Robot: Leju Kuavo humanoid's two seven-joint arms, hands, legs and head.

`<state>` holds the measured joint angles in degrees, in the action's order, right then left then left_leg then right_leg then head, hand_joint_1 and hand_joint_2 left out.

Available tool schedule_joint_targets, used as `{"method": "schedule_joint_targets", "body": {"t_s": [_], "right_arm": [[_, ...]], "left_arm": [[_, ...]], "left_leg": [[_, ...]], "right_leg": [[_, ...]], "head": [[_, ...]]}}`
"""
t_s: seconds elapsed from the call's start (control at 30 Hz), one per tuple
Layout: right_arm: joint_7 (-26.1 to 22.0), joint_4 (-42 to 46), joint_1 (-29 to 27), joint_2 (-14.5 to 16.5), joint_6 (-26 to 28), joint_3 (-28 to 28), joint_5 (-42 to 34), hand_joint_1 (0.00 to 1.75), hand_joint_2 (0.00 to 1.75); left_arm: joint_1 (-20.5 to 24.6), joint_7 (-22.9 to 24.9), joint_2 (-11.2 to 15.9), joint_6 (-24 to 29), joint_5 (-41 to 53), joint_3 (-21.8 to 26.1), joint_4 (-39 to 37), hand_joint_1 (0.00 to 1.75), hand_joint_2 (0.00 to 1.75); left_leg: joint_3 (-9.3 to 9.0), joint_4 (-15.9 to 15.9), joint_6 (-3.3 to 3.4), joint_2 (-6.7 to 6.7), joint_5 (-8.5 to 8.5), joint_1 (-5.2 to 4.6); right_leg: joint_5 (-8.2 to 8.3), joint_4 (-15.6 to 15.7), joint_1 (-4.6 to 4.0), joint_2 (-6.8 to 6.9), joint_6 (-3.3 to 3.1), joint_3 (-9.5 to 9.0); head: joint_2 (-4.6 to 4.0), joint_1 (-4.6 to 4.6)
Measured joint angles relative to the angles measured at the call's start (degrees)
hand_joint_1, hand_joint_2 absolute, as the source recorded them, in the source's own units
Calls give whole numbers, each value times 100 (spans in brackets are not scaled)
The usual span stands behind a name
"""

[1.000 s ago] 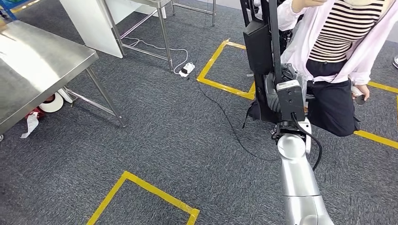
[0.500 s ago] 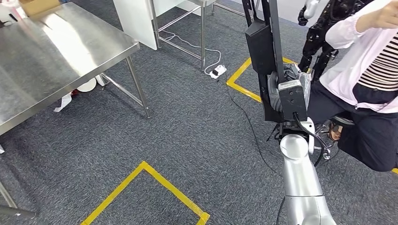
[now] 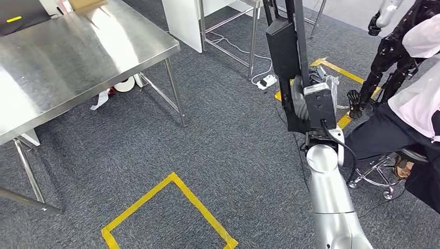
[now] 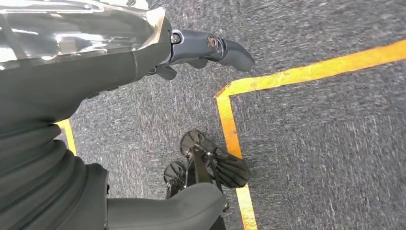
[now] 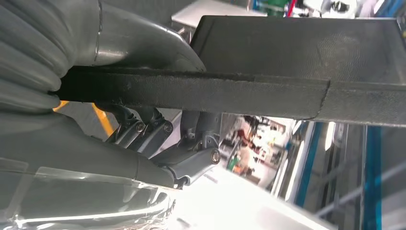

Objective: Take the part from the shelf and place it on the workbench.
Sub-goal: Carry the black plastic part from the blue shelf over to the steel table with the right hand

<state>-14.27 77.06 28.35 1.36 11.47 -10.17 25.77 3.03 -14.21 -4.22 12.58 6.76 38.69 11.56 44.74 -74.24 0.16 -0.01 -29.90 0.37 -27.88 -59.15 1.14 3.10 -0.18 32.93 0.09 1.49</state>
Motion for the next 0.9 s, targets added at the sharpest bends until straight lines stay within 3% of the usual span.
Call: {"method": "schedule_joint_targets", "body": {"t_s": [0.03, 0.1, 0.17, 0.23, 0.27, 0.33, 0.37, 0.43, 0.47, 0.5, 0.53, 0.6, 0.67, 0.73, 0.77, 0.83, 0.9], "right_arm": [[30, 1, 15, 1, -5, -18, 17, 175, 175], [64, 5, 60, 0, -8, -36, 42, 175, 175], [90, 12, 103, -4, -8, -48, 75, 175, 175], [157, 21, 129, -6, -10, -75, 137, 175, 175], [208, 30, 147, -15, -14, -92, 183, 175, 175], [341, 54, 217, -60, -41, -125, 322, 175, 175], [431, 61, 269, -111, -77, -140, 414, 175, 175], [659, 67, 398, -238, -198, -172, 645, 175, 175], [771, 67, 472, -298, -268, -189, 754, 175, 175], [857, 67, 549, -345, -319, -206, 840, 175, 175], [914, 68, 625, -381, -352, -221, 891, 175, 175], [967, 72, 764, -433, -383, -255, 927, 175, 175], [990, 76, 857, -467, -406, -292, 993, 175, 175], [1065, 78, 943, -495, -450, -352, 1185, 175, 175], [1130, 77, 1018, -512, -496, -393, 1313, 175, 175], [1259, 62, 1255, -572, -622, -479, 1545, 175, 175], [1357, 16, 1546, -658, -742, -560, 1713, 175, 175]], "left_arm": [[-3, -17, -1, -21, 1, 2, 1, 0, 175], [9, -45, 7, -47, 2, 4, 4, 0, 175], [26, -68, 14, -60, 18, 5, 8, 0, 175], [27, -97, 22, -79, 41, 7, 9, 0, 175], [20, -126, 22, -106, 33, 14, 10, 0, 175], [29, -259, 16, -235, -6, 40, 13, 0, 175], [45, -365, 12, -341, -19, 53, 16, 0, 175], [90, -594, 12, -590, -10, 61, 25, 0, 175], [109, -675, 8, -690, -2, 61, 28, 0, 175], [128, -723, 3, -753, 6, 61, 30, 0, 175], [146, -741, -2, -780, 12, 61, 31, 0, 175], [180, -753, -8, -793, 19, 61, 32, 0, 175], [195, -771, -5, -831, 36, 61, 36, 0, 175], [203, -784, -6, -946, 88, 60, 38, 0, 175], [214, -775, -13, -1031, 126, 57, 39, 0, 175], [294, -725, -36, -1209, 212, 44, 43, 0, 175], [419, -654, -73, -1340, 307, 5, 44, 0, 175]], "left_leg": [[-173, 351, 28, 51, 201, -6], [-584, 1147, 115, 347, 499, -68], [-761, 1505, 181, 509, 560, -139], [-776, 1551, 224, 354, 573, -143], [-807, 1596, 249, 281, 595, -131], [-879, 1682, 307, 139, 647, -86], [-890, 1696, 321, 61, 656, -78], [-893, 1695, 339, -131, 660, -66], [-897, 1691, 339, -236, 658, -63], [-902, 1683, 333, -333, 655, -56], [-907, 1668, 320, -420, 646, -45], [-894, 1604, 257, -581, 606, -26], [-854, 1559, 182, -698, 580, -24], [-822, 1567, 128, -780, 594, -21], [-801, 1546, 103, -730, 580, -26], [-641, 1234, 47, -425, 401, -36], [-281, 521, -6, -99, 72, -23]], "right_leg": [[-16, 1, -9, 67, -1, -20], [-54, 7, -42, 189, 22, -63], [-88, 23, -72, 309, 69, -95], [-117, 51, -98, 427, 122, -123], [-143, 28, -99, 381, 146, -127], [-299, -291, -95, 66, 146, 9], [-437, -639, -70, -125, 125, 176], [-683, -1394, -49, -278, 119, 597], [-695, -1564, -37, -293, 154, 725], [-603, -1497, -25, -299, 210, 738], [-429, -1207, -8, -320, 274, 638], [-50, -403, 38, -474, 374, 311], [119, -3, 42, -558, 333, 128], [133, 7, 30, -465, 222, 113], [140, 15, 40, -424, 182, 112], [149, 30, 66, -327, 107, 101], [134, 29, 43, -211, 57, 91]], "head": [[0, 0], [0, -4], [0, -11], [0, -14], [-1, -20], [-1, -32], [-1, -44], [0, -66], [0, -70], [0, -71], [0, -72], [0, -82], [0, -84], [0, -75], [0, -69], [0, -21], [0, 30]]}}
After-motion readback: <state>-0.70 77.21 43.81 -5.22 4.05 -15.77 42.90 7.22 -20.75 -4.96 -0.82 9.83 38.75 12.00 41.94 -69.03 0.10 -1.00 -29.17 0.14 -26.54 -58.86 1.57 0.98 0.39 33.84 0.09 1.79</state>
